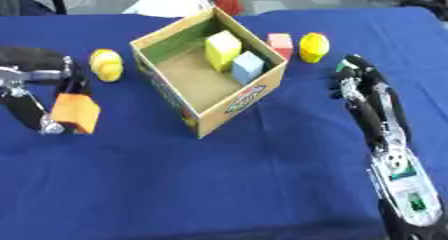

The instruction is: Pick up objects on the table and place them in the box.

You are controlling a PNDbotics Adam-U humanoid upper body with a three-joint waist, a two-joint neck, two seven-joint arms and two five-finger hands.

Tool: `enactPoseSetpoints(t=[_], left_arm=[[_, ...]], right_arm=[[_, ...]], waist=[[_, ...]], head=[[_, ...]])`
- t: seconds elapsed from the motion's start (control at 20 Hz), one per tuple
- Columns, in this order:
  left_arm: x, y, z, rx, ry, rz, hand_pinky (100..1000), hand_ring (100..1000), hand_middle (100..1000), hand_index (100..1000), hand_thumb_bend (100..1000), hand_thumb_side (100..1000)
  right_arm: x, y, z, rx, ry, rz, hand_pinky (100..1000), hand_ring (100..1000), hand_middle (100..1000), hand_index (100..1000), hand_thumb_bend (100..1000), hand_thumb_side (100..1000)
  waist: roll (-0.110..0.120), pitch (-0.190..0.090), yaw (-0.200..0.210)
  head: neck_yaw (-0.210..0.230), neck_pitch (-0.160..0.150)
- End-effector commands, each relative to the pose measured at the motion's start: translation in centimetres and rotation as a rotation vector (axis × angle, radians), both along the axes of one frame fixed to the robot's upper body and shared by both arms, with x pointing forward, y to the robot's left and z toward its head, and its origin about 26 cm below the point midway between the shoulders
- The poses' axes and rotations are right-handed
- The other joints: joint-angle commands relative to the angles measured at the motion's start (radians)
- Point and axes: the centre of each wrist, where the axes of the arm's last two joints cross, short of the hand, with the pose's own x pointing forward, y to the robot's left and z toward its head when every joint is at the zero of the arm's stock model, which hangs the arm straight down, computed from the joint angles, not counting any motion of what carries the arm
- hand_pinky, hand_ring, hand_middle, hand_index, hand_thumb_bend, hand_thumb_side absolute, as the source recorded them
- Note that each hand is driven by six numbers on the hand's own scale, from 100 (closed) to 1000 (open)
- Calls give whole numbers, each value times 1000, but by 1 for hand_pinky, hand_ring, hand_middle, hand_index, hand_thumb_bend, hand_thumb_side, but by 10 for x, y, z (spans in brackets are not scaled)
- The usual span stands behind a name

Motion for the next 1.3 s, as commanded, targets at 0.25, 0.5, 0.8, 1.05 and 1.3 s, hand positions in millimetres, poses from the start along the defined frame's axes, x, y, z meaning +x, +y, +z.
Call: enactPoseSetpoints(t=[0.25, 0.5, 0.8, 1.05, 1.3], left_arm=[[24, -70, 35, 12, -96, -144, 661, 494, 491, 660, 325, 174], [41, -124, 14, 29, -145, -228, 677, 523, 515, 683, 339, 171], [52, -147, -21, 4, -163, -295, 726, 601, 600, 762, 341, 170], [54, -146, -27, 106, -126, -303, 792, 736, 753, 874, 484, 249], [50, -137, -11, 107, -158, -284, 813, 767, 799, 915, 548, 427]], right_arm=[[0, 0, 3, -11, -9, 21, 563, 599, 606, 876, 100, 639], [2, 8, 5, -1, -16, 50, 563, 599, 606, 877, 100, 640], [2, 11, 6, 8, -18, 59, 563, 599, 606, 877, 100, 640], [2, 10, 6, 8, -17, 56, 563, 599, 605, 876, 100, 640], [2, 9, 5, 6, -15, 54, 563, 599, 605, 877, 100, 640]], waist=[[12, -34, -18], [7, -23, -61], [0, -10, -91], [-1, -8, -87], [-3, -11, -75]], head=[[8, 5], [36, 1], [49, -5], [47, -3], [44, -4]])
